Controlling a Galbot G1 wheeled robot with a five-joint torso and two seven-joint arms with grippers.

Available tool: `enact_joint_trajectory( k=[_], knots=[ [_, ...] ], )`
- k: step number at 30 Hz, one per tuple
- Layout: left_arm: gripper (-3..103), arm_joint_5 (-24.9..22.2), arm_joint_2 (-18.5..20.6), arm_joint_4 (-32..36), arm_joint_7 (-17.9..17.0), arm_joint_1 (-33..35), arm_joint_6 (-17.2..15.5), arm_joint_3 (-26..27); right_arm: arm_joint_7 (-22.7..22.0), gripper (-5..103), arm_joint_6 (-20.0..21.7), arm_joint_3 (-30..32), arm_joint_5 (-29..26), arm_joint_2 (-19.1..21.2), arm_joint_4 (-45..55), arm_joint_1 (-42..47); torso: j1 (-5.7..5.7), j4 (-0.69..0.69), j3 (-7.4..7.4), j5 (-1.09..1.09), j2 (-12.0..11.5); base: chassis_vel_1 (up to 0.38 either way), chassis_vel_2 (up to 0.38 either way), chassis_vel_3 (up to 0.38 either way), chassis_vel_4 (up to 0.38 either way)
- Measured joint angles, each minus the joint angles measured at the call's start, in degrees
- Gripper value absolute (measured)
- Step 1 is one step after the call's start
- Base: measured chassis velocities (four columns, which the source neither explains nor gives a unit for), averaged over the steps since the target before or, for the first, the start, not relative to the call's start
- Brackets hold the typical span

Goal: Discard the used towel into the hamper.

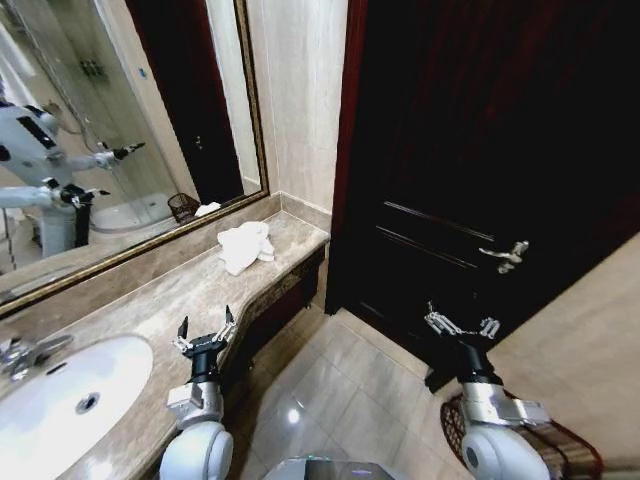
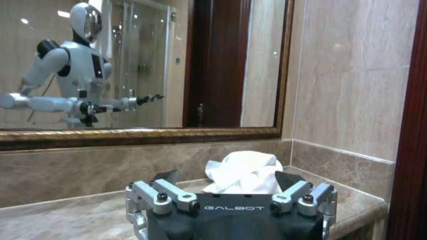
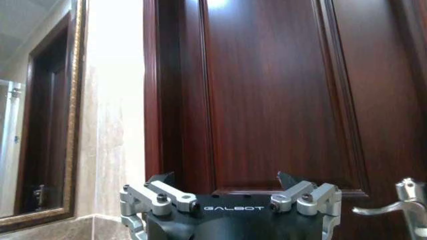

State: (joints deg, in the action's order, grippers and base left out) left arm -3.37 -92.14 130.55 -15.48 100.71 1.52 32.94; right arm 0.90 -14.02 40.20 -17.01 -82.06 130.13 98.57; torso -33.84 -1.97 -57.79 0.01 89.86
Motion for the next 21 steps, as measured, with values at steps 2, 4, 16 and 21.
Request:
enact_joint_trajectory(
  k=[2, 4, 16, 21],
  knots=[
    [98, -0.1, 0.0, -0.1, 0.0, -0.2, -0.1, 0.0, 0.0, 100, 0.0, 0.0, 0.0, 0.0, -0.1, 0.0, -0.01, 0.01, 0.0, -0.05, 0.0, -0.218, 0.174, 0.19, -0.199],
    [98, -0.4, 0.0, -0.2, 0.0, -0.3, -0.4, 0.0, 0.0, 100, 0.0, 0.0, 0.0, 0.0, -0.1, 0.0, -0.02, 0.0, -0.01, 0.0, 0.0, -0.218, 0.218, 0.245, -0.223],
    [96, -5.2, 0.0, -2.6, 0.0, -4.1, -4.1, 2.3, 0.1, 100, -1.4, -0.9, 0.3, 0.5, -0.9, -0.5, -0.06, -0.02, -0.02, 0.0, 0.0, -0.193, 0.199, 0.203, -0.179],
    [99, -7.6, 0.4, -7.4, 0.0, -10.2, -7.8, 4.0, 1.0, 100, -2.2, -0.3, 0.9, 1.1, -1.7, 0.5, -0.03, 0.01, -0.01, -0.01, 0.0, -0.042, 0.053, 0.002, -0.017]
  ],
)
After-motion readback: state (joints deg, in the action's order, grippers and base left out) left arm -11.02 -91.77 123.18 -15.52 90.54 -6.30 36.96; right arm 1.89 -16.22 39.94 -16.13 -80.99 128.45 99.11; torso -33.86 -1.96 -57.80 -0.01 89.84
